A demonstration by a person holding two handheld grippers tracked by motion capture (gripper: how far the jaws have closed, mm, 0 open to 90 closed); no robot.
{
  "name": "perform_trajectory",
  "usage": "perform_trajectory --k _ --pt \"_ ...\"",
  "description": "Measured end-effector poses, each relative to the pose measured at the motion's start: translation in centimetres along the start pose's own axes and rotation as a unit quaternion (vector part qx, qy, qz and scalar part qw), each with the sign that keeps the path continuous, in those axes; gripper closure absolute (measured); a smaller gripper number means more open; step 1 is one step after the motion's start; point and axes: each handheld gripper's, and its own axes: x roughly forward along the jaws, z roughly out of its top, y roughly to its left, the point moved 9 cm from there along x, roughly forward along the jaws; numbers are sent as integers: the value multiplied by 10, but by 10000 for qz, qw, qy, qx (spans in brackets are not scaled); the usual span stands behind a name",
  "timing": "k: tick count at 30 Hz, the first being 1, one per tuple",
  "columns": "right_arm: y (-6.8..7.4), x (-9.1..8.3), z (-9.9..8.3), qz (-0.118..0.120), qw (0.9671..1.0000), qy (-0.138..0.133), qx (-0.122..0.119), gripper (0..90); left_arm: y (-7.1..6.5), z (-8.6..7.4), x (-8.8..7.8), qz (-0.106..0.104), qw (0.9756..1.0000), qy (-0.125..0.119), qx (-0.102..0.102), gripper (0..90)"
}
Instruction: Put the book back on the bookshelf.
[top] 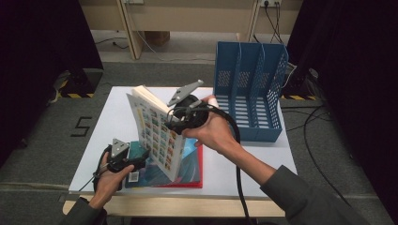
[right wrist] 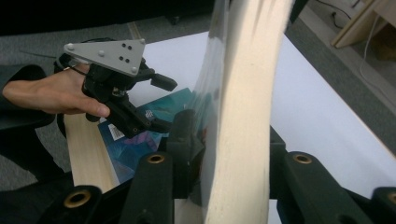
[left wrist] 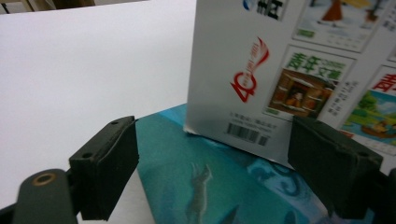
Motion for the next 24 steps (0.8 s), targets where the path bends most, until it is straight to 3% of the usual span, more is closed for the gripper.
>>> perform_trajectory --k 3,8,9,10,13,14,18,22,24 --pt "2 0 12 87 9996 13 -256 729 7 0 -2 40 9999 -20 -136 157" --pt "3 2 11 137 9996 -231 -90 734 19 -1 -4 65 9994 -45 -331 157" --pt "-1 1 8 250 9979 -581 169 732 23 -2 -4 80 9991 -17 -423 157" --pt "-2 1 6 297 9969 -658 298 732 25 -2 -4 85 9989 -20 -470 157" --pt "-6 3 5 321 9950 -869 377 730 28 -2 -4 109 9986 -14 -508 157" --pt "-8 4 4 403 9923 -1016 584 726 31 -3 -4 114 9986 4 -516 157" --pt "-12 5 1 442 9873 -1322 759 721 36 -3 -5 130 9982 -19 -592 157" --pt "-13 9 -3 483 9798 -1694 945 715 46 -4 -7 171 9971 -34 -742 157" --pt "-13 10 -5 489 9783 -1766 970 710 51 -5 -7 206 9966 -42 -792 157"
